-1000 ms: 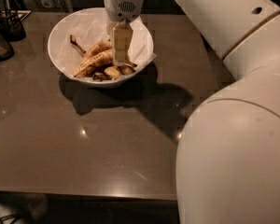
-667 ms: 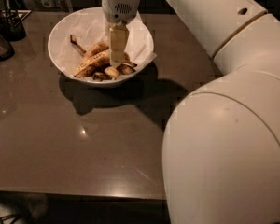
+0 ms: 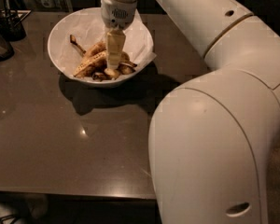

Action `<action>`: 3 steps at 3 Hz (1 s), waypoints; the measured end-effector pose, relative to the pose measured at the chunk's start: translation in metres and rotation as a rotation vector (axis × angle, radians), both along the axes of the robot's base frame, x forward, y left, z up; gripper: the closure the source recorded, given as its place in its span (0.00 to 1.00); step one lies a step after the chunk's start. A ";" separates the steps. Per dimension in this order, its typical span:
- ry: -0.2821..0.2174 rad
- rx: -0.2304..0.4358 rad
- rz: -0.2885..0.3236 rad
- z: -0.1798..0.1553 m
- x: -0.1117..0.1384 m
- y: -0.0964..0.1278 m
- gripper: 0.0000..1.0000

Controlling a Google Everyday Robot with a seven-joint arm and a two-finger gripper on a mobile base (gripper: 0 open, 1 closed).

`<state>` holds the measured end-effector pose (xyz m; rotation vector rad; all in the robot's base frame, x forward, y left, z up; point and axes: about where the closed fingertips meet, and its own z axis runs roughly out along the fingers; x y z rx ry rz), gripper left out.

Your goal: Pick banana from white bowl

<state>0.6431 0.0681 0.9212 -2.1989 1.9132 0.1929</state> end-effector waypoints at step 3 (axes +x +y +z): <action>0.058 -0.008 -0.038 -0.021 0.006 -0.001 0.41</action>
Offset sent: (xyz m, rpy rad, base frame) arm -0.0342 -0.0356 -0.0149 -0.1319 0.2125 -0.0096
